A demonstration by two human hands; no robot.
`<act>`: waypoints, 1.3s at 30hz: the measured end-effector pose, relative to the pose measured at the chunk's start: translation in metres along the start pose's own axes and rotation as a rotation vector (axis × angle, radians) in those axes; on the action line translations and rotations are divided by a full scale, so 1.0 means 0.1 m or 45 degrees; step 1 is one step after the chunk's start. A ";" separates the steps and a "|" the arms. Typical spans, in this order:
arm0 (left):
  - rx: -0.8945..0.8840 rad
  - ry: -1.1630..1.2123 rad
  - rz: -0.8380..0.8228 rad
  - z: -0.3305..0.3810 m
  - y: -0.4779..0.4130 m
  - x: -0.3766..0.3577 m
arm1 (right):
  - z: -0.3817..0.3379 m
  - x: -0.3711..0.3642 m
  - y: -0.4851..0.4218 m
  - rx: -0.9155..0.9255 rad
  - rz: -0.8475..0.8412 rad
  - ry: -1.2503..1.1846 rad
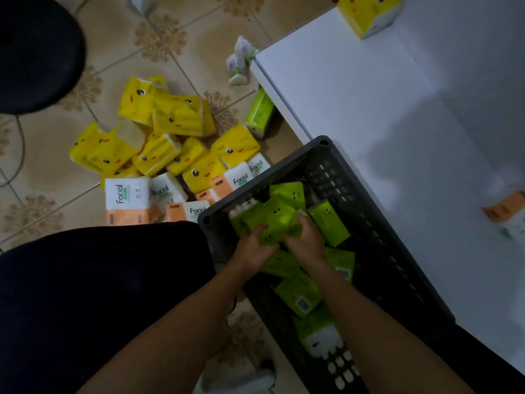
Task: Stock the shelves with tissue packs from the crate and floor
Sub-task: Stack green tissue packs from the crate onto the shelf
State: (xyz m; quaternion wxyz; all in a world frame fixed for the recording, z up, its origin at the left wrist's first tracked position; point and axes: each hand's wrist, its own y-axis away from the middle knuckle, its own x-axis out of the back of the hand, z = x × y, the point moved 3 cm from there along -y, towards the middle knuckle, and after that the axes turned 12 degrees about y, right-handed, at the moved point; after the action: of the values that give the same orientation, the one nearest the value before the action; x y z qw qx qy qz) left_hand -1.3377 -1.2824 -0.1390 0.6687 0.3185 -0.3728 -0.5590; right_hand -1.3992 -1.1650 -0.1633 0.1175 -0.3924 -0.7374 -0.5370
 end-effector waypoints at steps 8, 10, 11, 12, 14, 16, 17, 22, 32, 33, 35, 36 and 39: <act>0.350 0.378 -0.138 -0.06 -0.21 -0.15 | 0.03 0.02 -0.34 -0.001 -0.290 0.109; 0.322 0.405 -0.121 -0.02 -0.17 -0.13 | 0.07 0.04 -0.30 0.019 -0.231 0.127; 0.286 0.367 -0.105 0.00 -0.13 -0.11 | 0.09 0.06 -0.27 0.036 -0.186 0.121; 0.237 0.276 -0.064 0.03 -0.07 -0.09 | 0.11 0.08 -0.22 0.034 -0.154 0.086; 0.097 0.069 0.091 0.10 0.07 -0.02 | 0.12 0.14 -0.07 0.023 -0.119 -0.009; -0.020 -0.051 0.203 0.20 0.24 0.03 | 0.08 0.22 0.14 0.072 -0.055 -0.021; -0.051 -0.097 0.212 0.25 0.33 0.05 | 0.06 0.27 0.26 0.106 -0.012 -0.015; -0.334 -0.257 0.212 0.72 0.90 0.29 | -0.36 0.77 1.01 0.192 0.128 -0.151; -1.250 -0.265 0.444 1.94 2.52 1.12 | -1.59 2.05 2.55 0.647 0.720 -0.301; -1.304 -0.255 0.448 2.04 2.69 1.17 | -1.68 2.18 2.72 0.690 0.780 -0.293; -1.433 -0.215 0.451 2.23 3.00 1.23 | -1.81 2.44 3.06 0.754 0.908 -0.295; -1.502 -0.185 0.453 2.33 3.15 1.23 | -1.86 2.57 3.21 0.779 0.982 -0.297; -1.662 -0.141 0.433 2.69 3.58 1.15 | -1.92 2.93 3.61 0.806 1.205 -0.388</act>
State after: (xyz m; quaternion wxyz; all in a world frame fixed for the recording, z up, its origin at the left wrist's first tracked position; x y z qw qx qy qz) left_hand -1.3743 -1.3363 0.3187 0.7827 -0.2428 -0.0373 -0.5719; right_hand -1.3870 -1.1605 0.3399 0.3487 -0.6974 -0.6150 -0.1174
